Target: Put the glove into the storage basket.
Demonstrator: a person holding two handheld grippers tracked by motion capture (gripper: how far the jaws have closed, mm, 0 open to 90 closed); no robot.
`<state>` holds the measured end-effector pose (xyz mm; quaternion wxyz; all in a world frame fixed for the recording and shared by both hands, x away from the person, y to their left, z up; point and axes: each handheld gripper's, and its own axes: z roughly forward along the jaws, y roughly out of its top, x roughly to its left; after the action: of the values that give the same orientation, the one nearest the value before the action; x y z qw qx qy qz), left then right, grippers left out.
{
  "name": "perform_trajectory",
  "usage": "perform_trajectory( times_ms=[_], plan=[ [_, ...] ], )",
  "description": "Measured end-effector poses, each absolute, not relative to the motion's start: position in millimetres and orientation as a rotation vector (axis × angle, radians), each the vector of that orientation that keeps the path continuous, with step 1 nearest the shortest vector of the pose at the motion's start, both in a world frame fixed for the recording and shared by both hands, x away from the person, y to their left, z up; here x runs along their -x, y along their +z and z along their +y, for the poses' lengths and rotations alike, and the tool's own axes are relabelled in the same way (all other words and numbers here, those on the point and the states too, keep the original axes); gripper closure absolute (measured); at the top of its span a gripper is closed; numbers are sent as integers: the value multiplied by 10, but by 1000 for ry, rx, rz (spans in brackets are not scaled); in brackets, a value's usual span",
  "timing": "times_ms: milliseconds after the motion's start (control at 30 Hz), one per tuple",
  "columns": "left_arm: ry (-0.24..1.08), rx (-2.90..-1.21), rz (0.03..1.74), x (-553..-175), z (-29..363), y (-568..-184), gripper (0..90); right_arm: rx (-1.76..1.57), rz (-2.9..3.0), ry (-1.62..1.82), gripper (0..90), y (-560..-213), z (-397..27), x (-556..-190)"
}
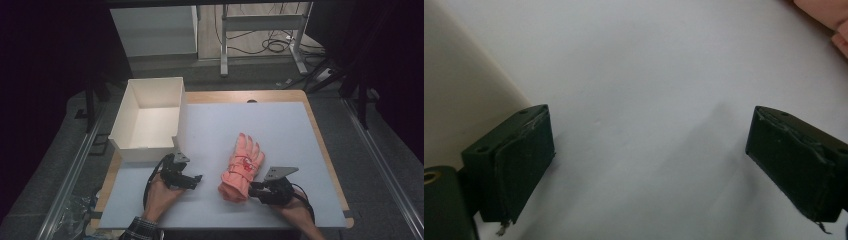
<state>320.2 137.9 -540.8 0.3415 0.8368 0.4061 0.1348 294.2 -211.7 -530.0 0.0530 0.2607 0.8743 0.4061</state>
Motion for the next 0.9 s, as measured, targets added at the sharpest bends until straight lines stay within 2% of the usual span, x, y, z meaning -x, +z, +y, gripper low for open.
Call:
perform_trajectory(
  times_ms=[633,900],
  plan=[
    [344,-2164,1069,-3210,1515,-5360,56,-783,2626,1213,654,-5345,-1724,-3040],
    [299,-2146,1061,-3212,1528,-5333,55,-763,2625,1202,589,-5339,-1735,-3009]
  ],
)
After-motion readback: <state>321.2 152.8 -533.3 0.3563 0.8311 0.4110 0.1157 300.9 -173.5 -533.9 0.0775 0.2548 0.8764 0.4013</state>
